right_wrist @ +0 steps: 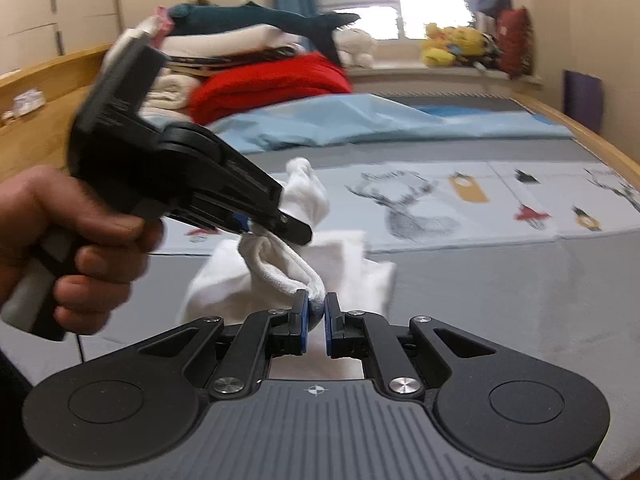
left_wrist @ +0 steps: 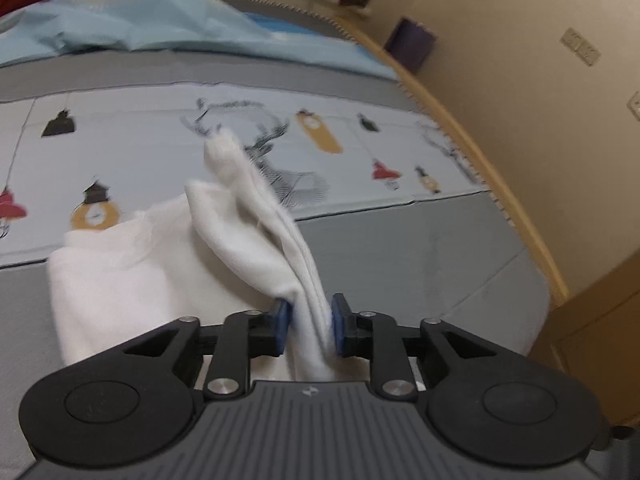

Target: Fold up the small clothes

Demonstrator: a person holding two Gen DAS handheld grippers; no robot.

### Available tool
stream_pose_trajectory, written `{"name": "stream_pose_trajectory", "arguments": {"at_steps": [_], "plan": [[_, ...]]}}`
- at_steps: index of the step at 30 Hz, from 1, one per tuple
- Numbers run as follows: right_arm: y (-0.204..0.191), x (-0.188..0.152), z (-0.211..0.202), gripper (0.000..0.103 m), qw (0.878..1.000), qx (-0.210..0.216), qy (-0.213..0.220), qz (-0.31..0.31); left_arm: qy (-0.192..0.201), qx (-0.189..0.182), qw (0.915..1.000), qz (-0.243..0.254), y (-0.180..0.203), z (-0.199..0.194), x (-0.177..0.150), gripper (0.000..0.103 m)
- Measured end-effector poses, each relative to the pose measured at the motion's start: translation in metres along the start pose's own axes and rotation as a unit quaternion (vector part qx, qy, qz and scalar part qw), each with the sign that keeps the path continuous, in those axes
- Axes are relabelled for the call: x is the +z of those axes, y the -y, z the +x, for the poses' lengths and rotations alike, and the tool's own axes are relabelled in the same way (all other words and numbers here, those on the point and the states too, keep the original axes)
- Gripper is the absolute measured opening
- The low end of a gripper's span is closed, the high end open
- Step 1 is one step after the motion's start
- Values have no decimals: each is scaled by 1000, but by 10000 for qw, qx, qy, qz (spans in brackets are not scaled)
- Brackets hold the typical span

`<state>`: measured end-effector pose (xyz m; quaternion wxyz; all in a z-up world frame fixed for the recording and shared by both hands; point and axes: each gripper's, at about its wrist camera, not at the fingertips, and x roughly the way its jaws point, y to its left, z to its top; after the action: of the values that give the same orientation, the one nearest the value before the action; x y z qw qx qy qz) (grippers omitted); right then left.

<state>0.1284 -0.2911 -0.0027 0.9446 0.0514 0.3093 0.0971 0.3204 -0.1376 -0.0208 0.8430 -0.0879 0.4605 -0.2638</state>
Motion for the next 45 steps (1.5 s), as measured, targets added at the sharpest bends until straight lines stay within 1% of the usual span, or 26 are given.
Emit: {"name": "stream_pose_trajectory", "arguments": {"at_steps": [3,5,7,9,13,15,17,18,19,20,21,23,25,26,27,29,32,34,35,36,37,38,39,40,42,45], "plan": [[16,-6,14,7,9980,-410,-459,156,220,-133,9996,-125,-8,-11,3,30],[23,-12,27,8,9924,-883,-847,128,265,-129,9990,-328,-21,-19,4,30],[28,-19,41,9,9840,-1206,-1305,133,171,-14,9987,-477,-36,-26,3,30],[32,-23,48,9,9784,-1343,-1538,334,-8,83,9985,-539,-47,-28,1,30],[34,-19,45,9,9775,-1459,-1390,621,-636,263,9972,-307,-56,-22,-12,30],[36,-15,43,9,9774,-1533,-1260,729,-1085,383,9933,-123,-59,-13,-25,30],[40,-9,39,9,9783,-1533,-1087,875,-1678,562,9842,-53,-65,5,-41,30],[41,-3,37,9,9796,-1485,-980,938,-1941,743,9782,38,-68,14,-49,30],[42,4,35,9,9813,-1427,-880,950,-2134,906,9726,178,-69,21,-56,30],[42,12,33,11,9839,-1348,-738,918,-2214,957,9701,284,-68,25,-60,30],[43,20,30,13,9858,-1280,-622,887,-2208,958,9700,348,-66,24,-61,30],[43,35,28,27,9904,-1045,-445,784,-2089,956,9727,320,-65,17,-58,31],[44,50,35,32,9941,-816,-372,617,-1782,867,9799,224,-66,2,-49,39],[45,58,40,36,9952,-745,-349,535,-1632,799,9832,149,-68,-4,-46,47],[46,65,46,39,9960,-670,-344,479,-1516,759,9855,62,-72,-9,-43,51],[49,74,62,45,9966,-559,-398,466,-1361,812,9873,-113,-82,-16,-37,51],[59,74,96,46,9944,-464,-614,729,-1244,1035,9857,-478,-104,-20,-32,51],[65,62,116,46,9915,-394,-746,994,-1150,1108,9844,-740,-113,-25,-30,52],[67,55,127,46,9893,-389,-881,1092,-1094,1123,9839,-860,-116,-26,-28,57],[69,51,142,45,9836,-491,-1238,1214,-1045,1132,9833,-970,-122,-25,-27,58],[72,51,152,45,9789,-528,-1379,1411,-1000,1131,9827,-1070,-128,-24,-25,58],[73,53,156,45,9786,-427,-1286,1548,-954,1117,9823,-1163,-133,-23,-23,59],[74,56,162,45,9788,-349,-1212,1615,-918,1117,9807,-1314,-141,-21,-23,64],[72,56,167,45,9793,-382,-1217,1569,-901,1138,9787,-1454,-145,-21,-23,66],[69,53,181,45,9783,-550,-1366,1457,-765,1070,9769,-1685,-153,-18,-24,74],[67,49,195,45,9751,-559,-1457,1575,-812,1117,9684,-2077,-169,-6,-27,76]]}}
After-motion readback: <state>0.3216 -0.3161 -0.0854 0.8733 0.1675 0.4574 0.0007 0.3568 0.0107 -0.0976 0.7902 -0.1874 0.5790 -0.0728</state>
